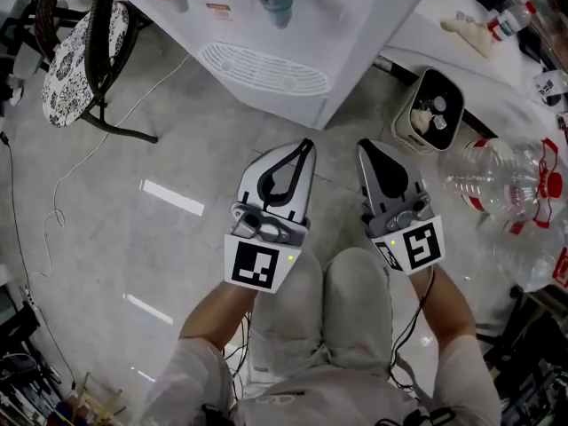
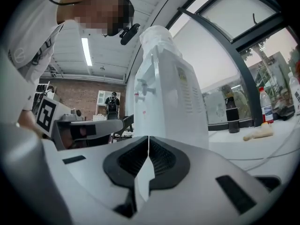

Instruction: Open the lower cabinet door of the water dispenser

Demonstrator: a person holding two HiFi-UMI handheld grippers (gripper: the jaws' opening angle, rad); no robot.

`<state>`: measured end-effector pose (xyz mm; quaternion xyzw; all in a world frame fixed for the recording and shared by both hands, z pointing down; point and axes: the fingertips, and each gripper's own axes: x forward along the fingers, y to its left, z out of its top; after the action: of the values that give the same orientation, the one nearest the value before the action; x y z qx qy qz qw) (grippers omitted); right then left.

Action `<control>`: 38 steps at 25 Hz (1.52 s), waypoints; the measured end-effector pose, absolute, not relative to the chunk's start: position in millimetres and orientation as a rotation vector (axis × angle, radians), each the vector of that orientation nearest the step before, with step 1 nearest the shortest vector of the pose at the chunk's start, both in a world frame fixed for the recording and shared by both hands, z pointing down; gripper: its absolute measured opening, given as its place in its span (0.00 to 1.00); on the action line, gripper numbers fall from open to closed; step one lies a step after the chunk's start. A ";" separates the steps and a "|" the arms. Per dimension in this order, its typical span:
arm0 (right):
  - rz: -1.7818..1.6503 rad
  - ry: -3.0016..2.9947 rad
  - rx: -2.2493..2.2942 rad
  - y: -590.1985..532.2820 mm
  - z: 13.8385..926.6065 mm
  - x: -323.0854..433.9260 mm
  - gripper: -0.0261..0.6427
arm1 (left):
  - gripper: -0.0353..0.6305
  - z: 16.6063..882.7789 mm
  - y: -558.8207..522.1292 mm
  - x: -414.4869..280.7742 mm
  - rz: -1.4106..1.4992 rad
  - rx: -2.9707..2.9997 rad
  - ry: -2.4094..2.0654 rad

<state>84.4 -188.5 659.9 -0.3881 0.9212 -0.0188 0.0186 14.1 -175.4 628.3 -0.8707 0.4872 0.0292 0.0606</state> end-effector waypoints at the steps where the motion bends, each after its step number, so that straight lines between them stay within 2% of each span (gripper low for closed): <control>1: -0.055 2.857 -1.204 -192.0 668.6 83.4 0.06 | 0.06 636.8 -179.2 15.4 0.087 -2.636 1.466; 17: -0.035 2.863 -1.167 -241.0 774.0 74.8 0.07 | 0.06 721.2 -205.3 27.1 0.050 -2.641 1.385; 20: -0.042 2.865 -1.148 -245.1 783.3 73.4 0.16 | 0.06 727.3 -204.5 28.3 0.044 -2.635 1.364; 26: -0.018 2.885 -1.173 -257.7 803.6 68.3 0.20 | 0.06 741.6 -208.4 32.1 0.044 -2.635 1.352; 30: -0.055 2.861 -1.217 -270.7 814.3 72.2 0.30 | 0.06 745.0 -207.6 34.3 0.059 -2.644 1.343; 38: -0.046 2.907 -1.194 -280.5 829.6 62.2 0.36 | 0.06 743.3 -199.5 32.8 0.063 -2.641 1.329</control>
<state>62.2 -280.5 829.6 -0.3798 0.9250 -0.0147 -0.0008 32.8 -199.5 743.3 -0.8893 0.4475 0.0213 0.0920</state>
